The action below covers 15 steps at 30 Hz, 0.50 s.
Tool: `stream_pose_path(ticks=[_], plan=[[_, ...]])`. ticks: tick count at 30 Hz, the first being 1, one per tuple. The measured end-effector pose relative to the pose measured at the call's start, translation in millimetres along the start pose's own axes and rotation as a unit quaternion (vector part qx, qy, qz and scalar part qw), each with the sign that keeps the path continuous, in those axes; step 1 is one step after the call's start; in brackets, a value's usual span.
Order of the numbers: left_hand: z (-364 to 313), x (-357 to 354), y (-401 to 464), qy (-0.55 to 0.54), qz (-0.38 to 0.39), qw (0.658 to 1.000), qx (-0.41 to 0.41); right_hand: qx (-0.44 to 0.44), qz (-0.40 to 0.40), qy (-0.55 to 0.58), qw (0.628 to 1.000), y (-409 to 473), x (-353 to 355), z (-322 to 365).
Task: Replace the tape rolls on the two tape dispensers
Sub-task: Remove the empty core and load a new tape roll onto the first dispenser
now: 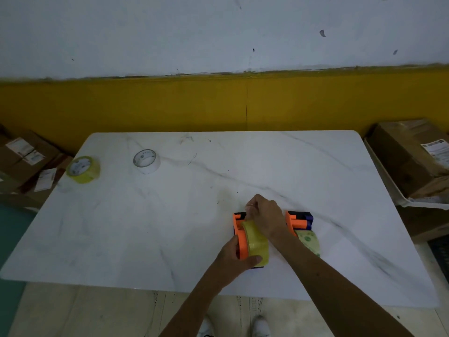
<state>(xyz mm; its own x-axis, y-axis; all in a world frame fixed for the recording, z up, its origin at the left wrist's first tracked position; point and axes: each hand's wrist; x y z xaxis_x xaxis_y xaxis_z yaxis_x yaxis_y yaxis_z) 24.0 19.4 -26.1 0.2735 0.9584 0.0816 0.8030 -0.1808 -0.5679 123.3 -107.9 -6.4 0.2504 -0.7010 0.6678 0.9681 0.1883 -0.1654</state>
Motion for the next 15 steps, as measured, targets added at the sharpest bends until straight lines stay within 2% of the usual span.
stream_pose_path(ticks=[4,9,12,15], plan=[[3.4,-7.4,2.8,0.017,-0.018,1.0,0.004,0.008,0.039,-0.075,0.996,15.2,-7.7,-2.7],[12.8,-9.5,9.7,0.018,-0.113,0.993,0.022,0.014,0.071,-0.087,0.994,30.6,-15.5,1.5],[13.4,-8.5,10.3,0.014,-0.148,0.989,0.014,0.012,0.044,0.029,0.999,42.5,-4.7,11.9],[14.5,-7.3,10.5,0.001,-0.136,0.99,0.025,0.011,0.033,0.162,0.986,52.3,22.7,39.0]])
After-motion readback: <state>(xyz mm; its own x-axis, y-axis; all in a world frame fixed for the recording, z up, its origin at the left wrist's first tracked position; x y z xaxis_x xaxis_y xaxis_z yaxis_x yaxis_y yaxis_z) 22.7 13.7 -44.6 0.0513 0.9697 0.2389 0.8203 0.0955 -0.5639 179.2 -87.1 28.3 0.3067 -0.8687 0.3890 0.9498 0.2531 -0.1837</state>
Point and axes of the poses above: each hand's wrist, its own y-axis towards the middle knuckle, its own x-axis out of the back of the hand, z = x × y, and after that the axes turned 6 degrees about x, right-handed
